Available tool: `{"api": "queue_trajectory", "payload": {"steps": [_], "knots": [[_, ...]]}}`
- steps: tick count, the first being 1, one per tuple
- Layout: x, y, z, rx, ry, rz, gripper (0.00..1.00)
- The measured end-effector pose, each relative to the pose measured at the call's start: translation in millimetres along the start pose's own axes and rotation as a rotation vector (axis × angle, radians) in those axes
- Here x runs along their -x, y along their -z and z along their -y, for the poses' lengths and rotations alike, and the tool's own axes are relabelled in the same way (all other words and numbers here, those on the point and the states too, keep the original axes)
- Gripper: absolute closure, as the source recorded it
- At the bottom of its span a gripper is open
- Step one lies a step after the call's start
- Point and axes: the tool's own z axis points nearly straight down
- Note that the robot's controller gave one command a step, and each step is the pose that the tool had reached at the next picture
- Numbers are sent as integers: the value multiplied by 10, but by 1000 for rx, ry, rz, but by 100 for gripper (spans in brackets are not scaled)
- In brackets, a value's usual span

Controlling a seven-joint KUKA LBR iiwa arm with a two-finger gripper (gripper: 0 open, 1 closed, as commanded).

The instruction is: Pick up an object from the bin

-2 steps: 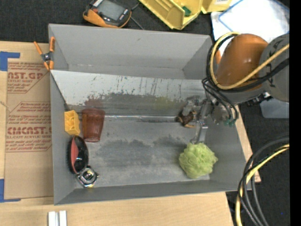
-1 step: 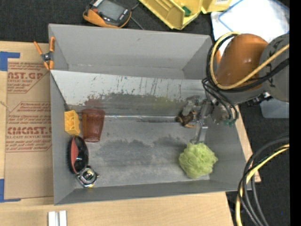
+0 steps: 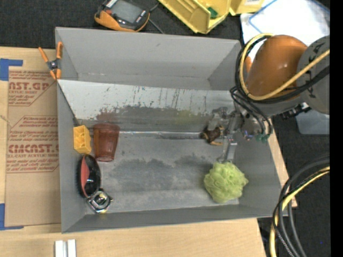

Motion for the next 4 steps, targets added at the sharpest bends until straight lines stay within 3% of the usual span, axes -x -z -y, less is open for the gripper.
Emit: {"api": "queue_trajectory", "payload": {"steps": [1,2,3,4], "knots": [[-233,-1015,-210,1,94,-3,0],[-211,-805,-222,3,85,-11,0],[3,-874,-229,2,193,-4,0],[-465,-787,330,3,190,8,0]]}}
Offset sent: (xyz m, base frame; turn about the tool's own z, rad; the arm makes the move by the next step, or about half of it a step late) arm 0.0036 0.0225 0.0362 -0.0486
